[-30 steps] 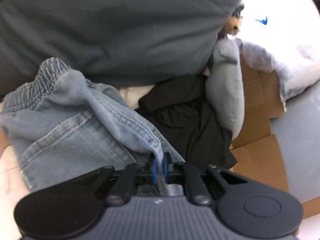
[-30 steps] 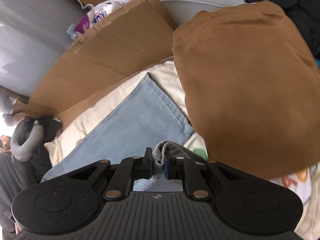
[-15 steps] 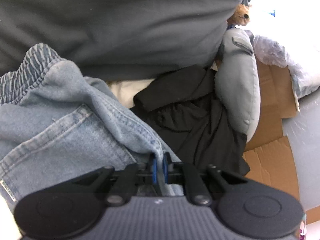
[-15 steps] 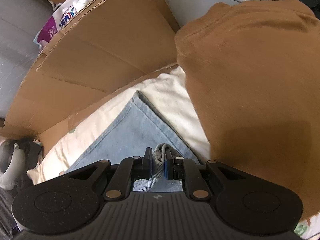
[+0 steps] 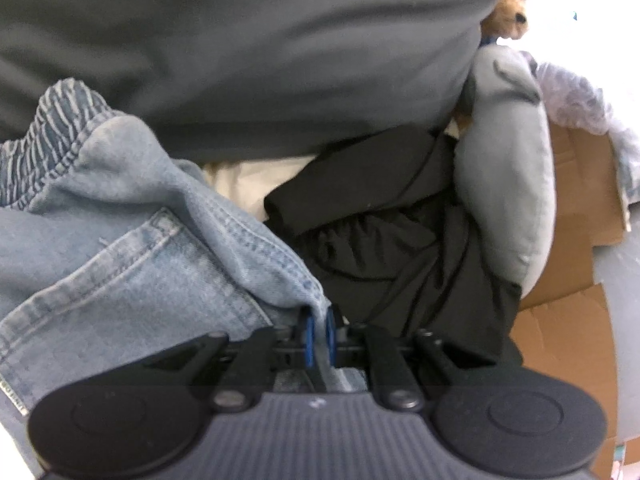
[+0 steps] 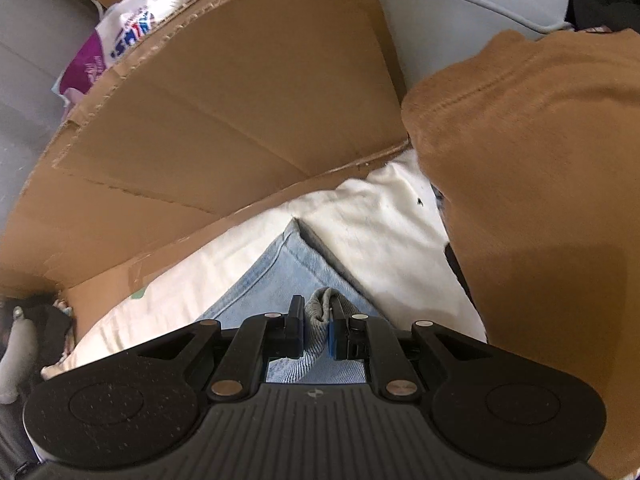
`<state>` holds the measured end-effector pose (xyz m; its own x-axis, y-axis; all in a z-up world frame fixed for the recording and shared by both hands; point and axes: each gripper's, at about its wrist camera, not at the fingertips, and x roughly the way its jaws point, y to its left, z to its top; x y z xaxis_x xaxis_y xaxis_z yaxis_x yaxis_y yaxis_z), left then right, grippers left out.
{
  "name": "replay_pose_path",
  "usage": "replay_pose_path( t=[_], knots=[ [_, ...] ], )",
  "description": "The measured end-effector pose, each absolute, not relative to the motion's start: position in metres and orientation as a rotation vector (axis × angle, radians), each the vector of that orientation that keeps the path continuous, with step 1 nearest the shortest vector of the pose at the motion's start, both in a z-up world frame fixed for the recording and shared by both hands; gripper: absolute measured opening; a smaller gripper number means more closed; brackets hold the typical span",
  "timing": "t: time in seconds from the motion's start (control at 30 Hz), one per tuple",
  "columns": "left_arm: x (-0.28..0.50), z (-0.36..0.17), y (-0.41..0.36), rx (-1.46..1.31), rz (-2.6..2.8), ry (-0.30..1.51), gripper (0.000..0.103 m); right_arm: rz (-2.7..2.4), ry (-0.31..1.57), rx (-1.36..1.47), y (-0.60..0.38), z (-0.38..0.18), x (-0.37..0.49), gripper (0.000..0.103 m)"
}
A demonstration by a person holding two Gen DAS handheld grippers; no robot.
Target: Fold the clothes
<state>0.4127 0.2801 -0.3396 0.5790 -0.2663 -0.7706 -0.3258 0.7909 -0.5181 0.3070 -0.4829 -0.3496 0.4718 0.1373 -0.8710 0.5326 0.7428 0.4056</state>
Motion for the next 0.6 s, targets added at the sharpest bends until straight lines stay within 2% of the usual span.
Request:
replay_pose_path(
  t=[0.13,0.23,0.33,0.6],
  knots=[
    [0.414,-0.347,0.279,-0.728,0.018,0.991,0.019,-0.294,1.061,0.722,-0.482,-0.361,0.323,0.010],
    [0.414,-0.351,0.274,-0.723,-0.009,1.015,0.020,-0.302,1.089,0.709,-0.475,-0.371,0.332,0.011],
    [0.413,-0.356,0.273,-0.740,-0.022,1.024,0.020,-0.291,1.103,0.688,-0.465,-0.367,0.333,0.023],
    [0.412,-0.376,0.276,-0.813,-0.056,1.061,0.021,-0.219,1.152,0.492,-0.432,-0.315,0.327,0.029]
  ],
)
